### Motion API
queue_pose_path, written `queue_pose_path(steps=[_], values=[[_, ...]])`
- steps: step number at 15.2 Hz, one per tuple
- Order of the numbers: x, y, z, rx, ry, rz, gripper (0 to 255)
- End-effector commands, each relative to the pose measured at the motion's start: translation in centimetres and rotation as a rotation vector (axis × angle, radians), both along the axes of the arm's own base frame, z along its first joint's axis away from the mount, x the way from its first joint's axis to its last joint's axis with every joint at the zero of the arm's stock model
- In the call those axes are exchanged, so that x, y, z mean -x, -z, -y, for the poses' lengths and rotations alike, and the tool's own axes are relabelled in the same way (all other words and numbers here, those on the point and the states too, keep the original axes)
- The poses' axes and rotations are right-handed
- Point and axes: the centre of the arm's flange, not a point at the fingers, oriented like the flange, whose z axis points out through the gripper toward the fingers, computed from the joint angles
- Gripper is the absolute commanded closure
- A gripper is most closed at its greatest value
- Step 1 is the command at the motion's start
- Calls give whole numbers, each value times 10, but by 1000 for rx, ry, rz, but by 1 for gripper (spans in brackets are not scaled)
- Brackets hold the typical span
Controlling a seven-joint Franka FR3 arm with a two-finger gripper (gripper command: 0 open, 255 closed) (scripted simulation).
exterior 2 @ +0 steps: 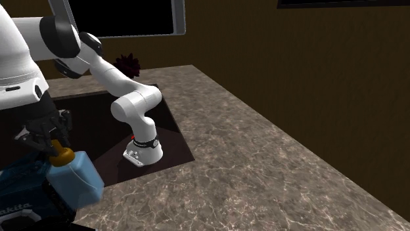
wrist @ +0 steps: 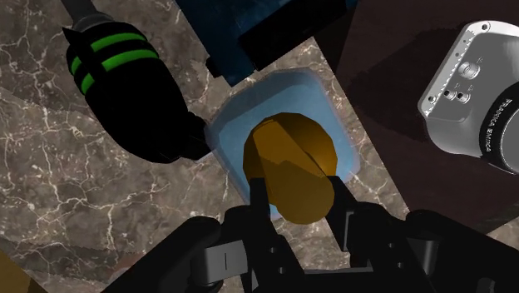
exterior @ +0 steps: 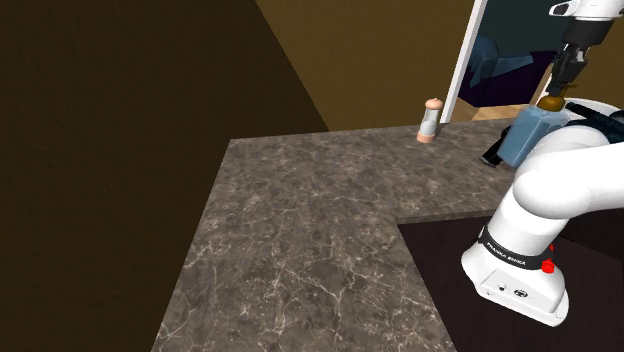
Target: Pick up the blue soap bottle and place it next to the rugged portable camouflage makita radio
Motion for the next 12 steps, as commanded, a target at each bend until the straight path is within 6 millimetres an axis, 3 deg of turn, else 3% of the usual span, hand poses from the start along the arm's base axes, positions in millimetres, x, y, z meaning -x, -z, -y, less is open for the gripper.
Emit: queue_pose_path(steps=[1,12], values=[[0,11,0,0,0,1,255],[0,69,0,0,0,1,255]])
